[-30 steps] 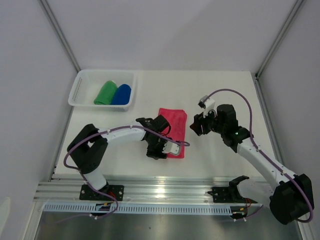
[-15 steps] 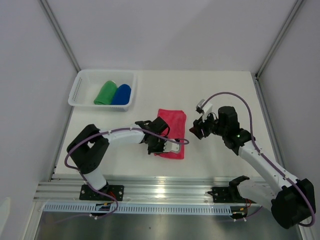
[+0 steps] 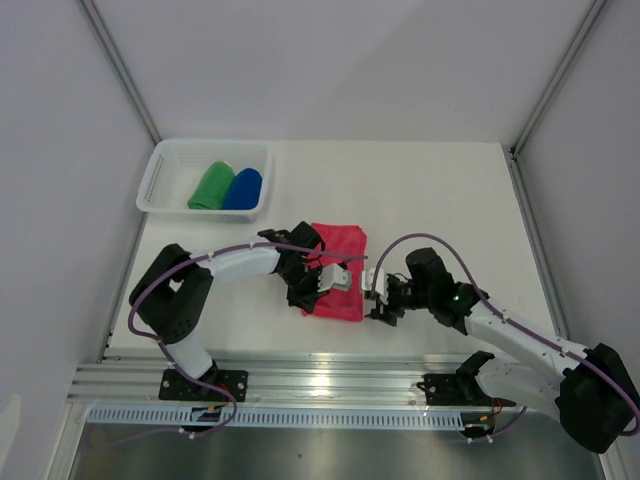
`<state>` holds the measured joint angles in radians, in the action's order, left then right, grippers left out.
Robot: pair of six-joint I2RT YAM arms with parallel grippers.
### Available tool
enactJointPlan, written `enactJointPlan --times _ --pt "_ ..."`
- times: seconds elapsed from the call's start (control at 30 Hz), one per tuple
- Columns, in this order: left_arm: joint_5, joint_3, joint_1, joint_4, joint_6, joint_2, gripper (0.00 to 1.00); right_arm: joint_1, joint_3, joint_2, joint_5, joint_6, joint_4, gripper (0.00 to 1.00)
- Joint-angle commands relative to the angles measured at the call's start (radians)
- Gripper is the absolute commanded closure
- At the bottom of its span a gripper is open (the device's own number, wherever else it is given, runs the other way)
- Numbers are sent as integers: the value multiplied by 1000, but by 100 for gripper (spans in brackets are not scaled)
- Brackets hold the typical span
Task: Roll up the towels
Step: Fold the towel
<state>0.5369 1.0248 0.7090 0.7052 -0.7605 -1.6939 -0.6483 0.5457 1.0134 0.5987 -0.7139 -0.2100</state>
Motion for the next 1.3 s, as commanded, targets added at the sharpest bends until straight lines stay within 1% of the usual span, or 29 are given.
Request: enactJointPlan --times 0.0,0.07,0.1,0.2,0.27,0.43,0.47,0.5,0.53,0.57,0.63,0.67,0.73,0.77,0.8,0.87,0.97,1.0,1.2,1.27 --pt "92 34 -19 31 24 10 99 -74 -70 37 -36 -35 183 35" --pt "92 28 -26 30 23 8 99 -106 -76 86 -68 -27 240 35" --pt "94 27 -32 31 23 8 99 -147 -75 103 -106 -42 257 36" --pt "101 29 -48 36 27 8 99 -198 -69 161 -154 -56 296 36" --pt "104 32 -52 36 32 10 99 -209 -64 188 -194 -68 317 36" --pt "101 44 -59 42 35 8 99 -215 -1 298 -240 -107 265 38" --pt "101 43 -59 43 38 10 99 -215 16 310 -252 -130 250 41" --pt "104 37 -59 40 39 13 99 -214 25 330 -257 -139 216 44" --pt "104 34 -59 39 43 14 99 -214 33 339 -258 -148 198 49" --pt "107 32 -59 39 44 16 99 -214 45 344 -261 -154 169 65" --pt "112 28 -57 36 47 17 99 -215 51 352 -261 -157 146 78" --pt "113 24 -57 36 49 16 99 -214 56 352 -258 -154 141 86" --pt "121 24 -57 40 52 16 99 -215 68 355 -255 -144 123 92" --pt "123 30 -57 45 52 16 99 -217 74 355 -258 -137 113 98" --pt "124 31 -57 51 52 17 99 -217 86 352 -264 -122 94 100" --pt "126 41 -59 77 50 20 99 -217 94 335 -260 -113 71 100" --pt "129 57 -59 128 47 25 99 -217 115 303 -205 -121 3 100" --pt "133 60 -57 143 47 26 99 -217 125 300 -186 -121 -49 100" --pt "210 63 -59 272 23 60 98 -194 209 281 -25 -88 -244 100" --pt "236 67 -59 309 10 66 97 -179 217 280 21 -64 -267 100"
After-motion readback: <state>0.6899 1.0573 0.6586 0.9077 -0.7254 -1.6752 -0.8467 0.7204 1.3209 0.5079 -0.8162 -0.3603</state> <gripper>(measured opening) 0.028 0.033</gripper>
